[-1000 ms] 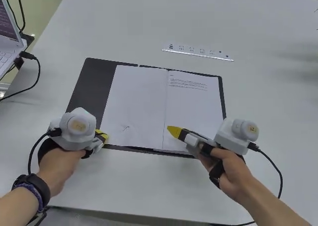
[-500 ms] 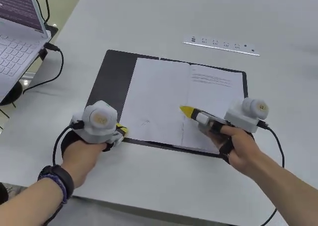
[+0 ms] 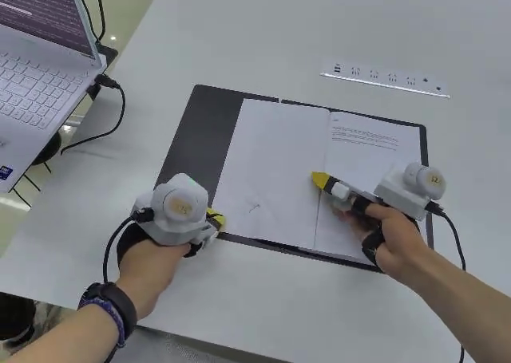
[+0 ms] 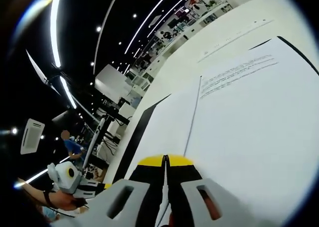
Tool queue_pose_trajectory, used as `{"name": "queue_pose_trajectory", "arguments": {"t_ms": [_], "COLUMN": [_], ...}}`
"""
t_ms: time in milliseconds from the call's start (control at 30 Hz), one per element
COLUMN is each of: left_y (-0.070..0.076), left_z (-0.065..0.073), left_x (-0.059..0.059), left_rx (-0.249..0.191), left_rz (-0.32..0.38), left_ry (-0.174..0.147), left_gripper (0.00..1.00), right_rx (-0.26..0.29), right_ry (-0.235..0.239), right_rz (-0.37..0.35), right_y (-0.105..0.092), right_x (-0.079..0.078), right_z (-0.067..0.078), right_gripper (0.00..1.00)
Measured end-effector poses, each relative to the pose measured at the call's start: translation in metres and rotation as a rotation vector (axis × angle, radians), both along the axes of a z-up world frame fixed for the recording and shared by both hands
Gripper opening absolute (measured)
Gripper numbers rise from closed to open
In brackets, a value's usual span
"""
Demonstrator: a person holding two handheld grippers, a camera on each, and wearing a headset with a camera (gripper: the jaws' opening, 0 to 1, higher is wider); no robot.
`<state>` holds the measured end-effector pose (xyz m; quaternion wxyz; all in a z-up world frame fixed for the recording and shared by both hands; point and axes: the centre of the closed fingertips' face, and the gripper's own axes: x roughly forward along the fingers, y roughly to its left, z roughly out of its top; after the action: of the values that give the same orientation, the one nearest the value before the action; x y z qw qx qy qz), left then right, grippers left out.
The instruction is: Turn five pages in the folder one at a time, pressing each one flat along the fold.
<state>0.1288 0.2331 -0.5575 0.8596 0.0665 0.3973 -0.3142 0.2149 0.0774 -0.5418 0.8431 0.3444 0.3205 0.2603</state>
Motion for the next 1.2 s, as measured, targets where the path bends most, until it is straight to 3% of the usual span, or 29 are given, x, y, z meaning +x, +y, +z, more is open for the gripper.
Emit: {"name": "queue_pose_trajectory", "arguments": {"t_ms": [733,1200], "left_y": [0.0,0.0], "left_z": [-0.002,-0.002], "left_x": [0.001,0.001], "left_rx": [0.007,-0.016], "left_rz": [-0.013,0.011], "left_ry": [-0.012,-0.014], "left_gripper": [0.0,0.0], "right_rx": [0.048,0.063], "right_ry": [-0.034,-0.049], "right_rz": [-0.111,-0.204], "right_y": [0.001,-0.002], "right_x": [0.03,0.055], "right_z": [0.016,0.023], "right_gripper": [0.0,0.0]}}
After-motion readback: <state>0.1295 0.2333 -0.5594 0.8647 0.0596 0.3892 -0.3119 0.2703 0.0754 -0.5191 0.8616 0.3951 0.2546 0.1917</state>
